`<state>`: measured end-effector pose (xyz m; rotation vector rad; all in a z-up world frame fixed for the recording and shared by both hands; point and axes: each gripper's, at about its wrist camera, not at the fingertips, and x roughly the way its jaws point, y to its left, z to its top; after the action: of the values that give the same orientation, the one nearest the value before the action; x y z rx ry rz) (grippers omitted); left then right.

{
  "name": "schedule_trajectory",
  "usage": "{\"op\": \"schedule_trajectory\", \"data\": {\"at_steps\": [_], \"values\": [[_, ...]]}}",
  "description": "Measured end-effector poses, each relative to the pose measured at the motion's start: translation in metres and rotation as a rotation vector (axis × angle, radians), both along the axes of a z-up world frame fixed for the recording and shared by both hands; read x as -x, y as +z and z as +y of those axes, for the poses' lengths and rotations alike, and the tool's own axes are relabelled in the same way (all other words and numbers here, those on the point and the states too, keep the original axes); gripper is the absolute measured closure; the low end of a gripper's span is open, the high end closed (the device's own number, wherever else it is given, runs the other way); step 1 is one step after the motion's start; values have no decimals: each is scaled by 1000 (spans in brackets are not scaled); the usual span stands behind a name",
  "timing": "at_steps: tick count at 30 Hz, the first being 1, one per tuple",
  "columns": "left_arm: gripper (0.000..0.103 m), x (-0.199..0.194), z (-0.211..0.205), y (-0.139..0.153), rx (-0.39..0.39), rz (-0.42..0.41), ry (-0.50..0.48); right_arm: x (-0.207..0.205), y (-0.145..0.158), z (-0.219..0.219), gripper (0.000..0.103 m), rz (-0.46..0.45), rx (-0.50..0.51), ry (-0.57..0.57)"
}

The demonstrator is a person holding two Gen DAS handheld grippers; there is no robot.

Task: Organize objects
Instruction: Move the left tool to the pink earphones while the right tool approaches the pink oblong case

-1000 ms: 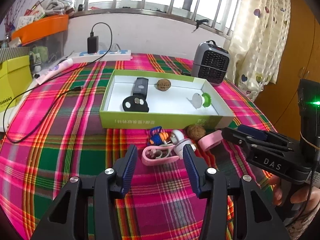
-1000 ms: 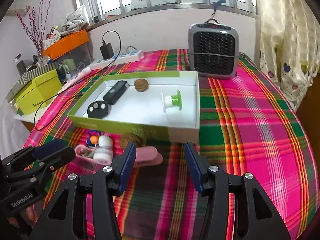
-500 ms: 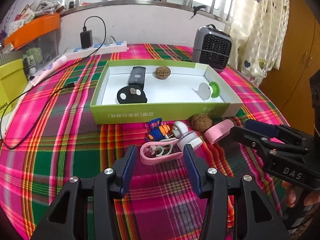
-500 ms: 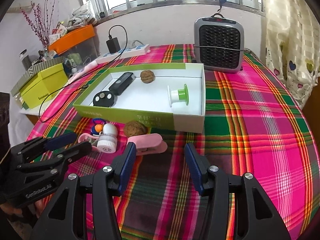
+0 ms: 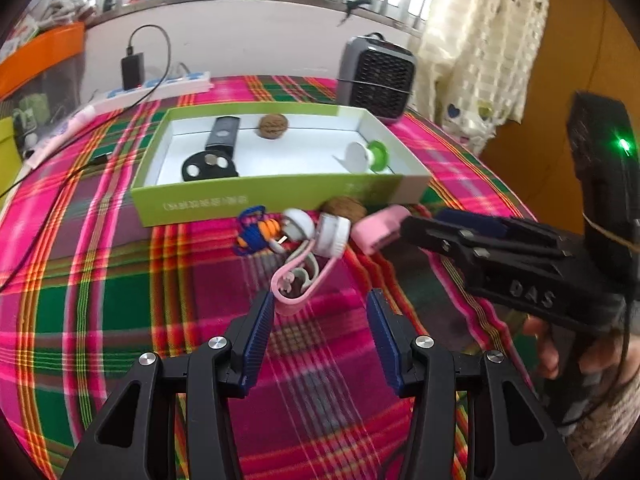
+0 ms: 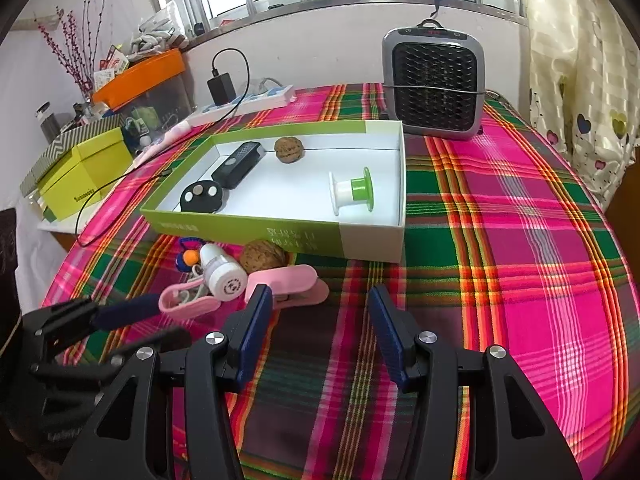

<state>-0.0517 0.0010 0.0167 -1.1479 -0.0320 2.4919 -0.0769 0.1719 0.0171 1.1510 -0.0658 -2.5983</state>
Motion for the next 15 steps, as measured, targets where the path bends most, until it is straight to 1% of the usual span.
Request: {"op": "schedule_trajectory", "data": {"at_steps": [2, 5, 9, 13, 15], "values": [[56, -1, 1, 1, 14, 8, -9, 0, 0, 1, 51, -1, -1, -5], [56, 4, -1, 3, 43, 28, 6, 1, -1, 2, 51, -5, -1, -6], [56, 16, 1, -2, 88, 18, 4, 1, -1, 0, 51, -10, -4, -4], [56, 20, 8, -5, 112, 12, -42, 2, -2, 0, 51, -12, -5, -2], [56, 21, 10, -7, 120, 3, -44, 2, -3, 0, 52, -13, -5, -1]]}}
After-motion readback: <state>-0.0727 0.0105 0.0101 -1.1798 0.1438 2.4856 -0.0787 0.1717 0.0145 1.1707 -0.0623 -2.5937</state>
